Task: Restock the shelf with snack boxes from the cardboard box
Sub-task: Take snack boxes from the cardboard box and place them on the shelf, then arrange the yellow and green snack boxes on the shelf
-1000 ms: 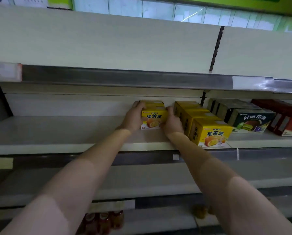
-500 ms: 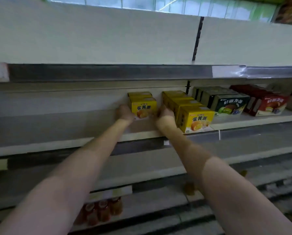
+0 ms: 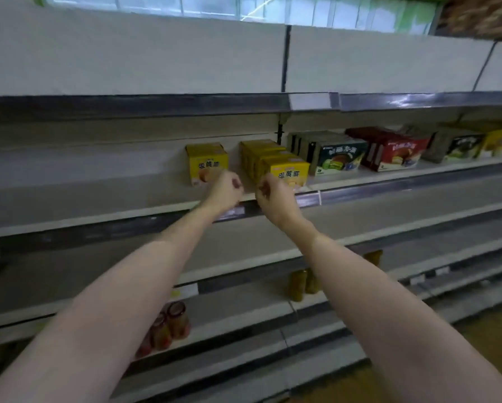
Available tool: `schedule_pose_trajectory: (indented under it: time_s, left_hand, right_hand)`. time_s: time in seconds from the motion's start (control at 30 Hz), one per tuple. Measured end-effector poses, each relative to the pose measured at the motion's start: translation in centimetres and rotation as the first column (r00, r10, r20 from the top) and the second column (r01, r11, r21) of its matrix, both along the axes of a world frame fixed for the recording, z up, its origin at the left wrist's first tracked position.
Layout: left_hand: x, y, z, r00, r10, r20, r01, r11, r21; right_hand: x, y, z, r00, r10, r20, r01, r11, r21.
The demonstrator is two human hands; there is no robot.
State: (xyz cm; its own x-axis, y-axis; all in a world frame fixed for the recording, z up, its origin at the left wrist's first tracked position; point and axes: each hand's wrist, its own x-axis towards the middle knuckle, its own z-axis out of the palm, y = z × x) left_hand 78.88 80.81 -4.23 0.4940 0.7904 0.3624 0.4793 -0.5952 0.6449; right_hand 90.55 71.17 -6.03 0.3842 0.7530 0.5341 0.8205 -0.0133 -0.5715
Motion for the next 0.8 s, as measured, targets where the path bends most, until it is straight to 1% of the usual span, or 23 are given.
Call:
schedule_pose_trajectory:
  time_s: [0.07, 0.13, 0.23, 0.3, 0.47, 0.57, 0.63, 0.7, 0.8]
  left_hand:
    - [1.8, -2.3, -0.5, 0.999, -0.010, -0.053, 0.009, 0.999, -0.031]
    - [4.0, -5.5, -1.4, 0.990, -0.051, -0.131, 0.039, 0.995, -0.092]
    - [8.3, -11.5, -4.2, 0.953, -0.201, -0.228, 0.179, 0.977, -0.113]
    - [11.3, -15.9, -6.8, 0.927, -0.288, -0.239, 0.254, 0.953, -0.163]
    - [18.3, -26.5, -13.1, 0.884, -0.385, -0.266, 0.350, 0.921, -0.169]
    - [22.1, -32.5, -16.2, 0.820, -0.503, -0.273, 0.464, 0.864, -0.197]
    - [24.8, -36.0, -18.4, 0.766, -0.578, -0.280, 0.525, 0.815, -0.245]
    - [27.7, -39.6, -20.5, 0.690, -0.671, -0.271, 0.594, 0.739, -0.318]
    - [32.1, -45.0, -23.3, 0.578, -0.785, -0.222, 0.674, 0.612, -0.413]
  right_hand:
    - [1.8, -3.5, -0.5, 1.000, -0.013, -0.007, 0.013, 1.000, -0.020]
    - [3.8, -7.5, -1.1, 0.997, -0.048, -0.057, 0.044, 0.997, -0.063]
    - [6.9, -14.1, -3.2, 0.982, -0.117, -0.147, 0.095, 0.985, -0.145]
    - [9.3, -18.7, -5.4, 0.970, -0.167, -0.174, 0.130, 0.970, -0.205]
    - [15.4, -29.4, -11.3, 0.916, -0.321, -0.242, 0.222, 0.906, -0.360]
    - [18.2, -35.9, -15.2, 0.825, -0.472, -0.312, 0.337, 0.853, -0.399]
    - [19.3, -40.3, -17.4, 0.730, -0.569, -0.379, 0.434, 0.814, -0.386]
    - [20.3, -44.7, -19.2, 0.622, -0.656, -0.426, 0.538, 0.754, -0.376]
    - [22.0, -50.8, -21.7, 0.482, -0.777, -0.405, 0.661, 0.626, -0.414]
